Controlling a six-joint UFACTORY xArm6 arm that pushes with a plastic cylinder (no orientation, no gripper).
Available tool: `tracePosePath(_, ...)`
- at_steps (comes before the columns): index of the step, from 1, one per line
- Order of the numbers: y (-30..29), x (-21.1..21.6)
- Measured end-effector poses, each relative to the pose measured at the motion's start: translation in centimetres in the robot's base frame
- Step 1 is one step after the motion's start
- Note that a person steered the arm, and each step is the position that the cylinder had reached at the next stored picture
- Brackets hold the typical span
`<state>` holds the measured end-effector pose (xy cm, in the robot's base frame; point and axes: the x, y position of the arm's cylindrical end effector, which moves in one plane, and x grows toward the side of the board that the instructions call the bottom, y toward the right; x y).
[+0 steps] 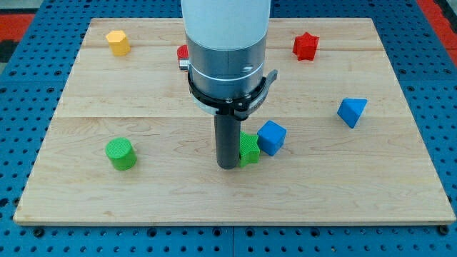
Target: Move the blue triangle towards the blue cube
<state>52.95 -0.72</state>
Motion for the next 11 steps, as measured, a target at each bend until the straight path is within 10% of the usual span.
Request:
tracePosePath(3,19.6,1.5)
tracePosePath(6,22.2,-9.0)
tracePosePath(11,16.6,-10.0)
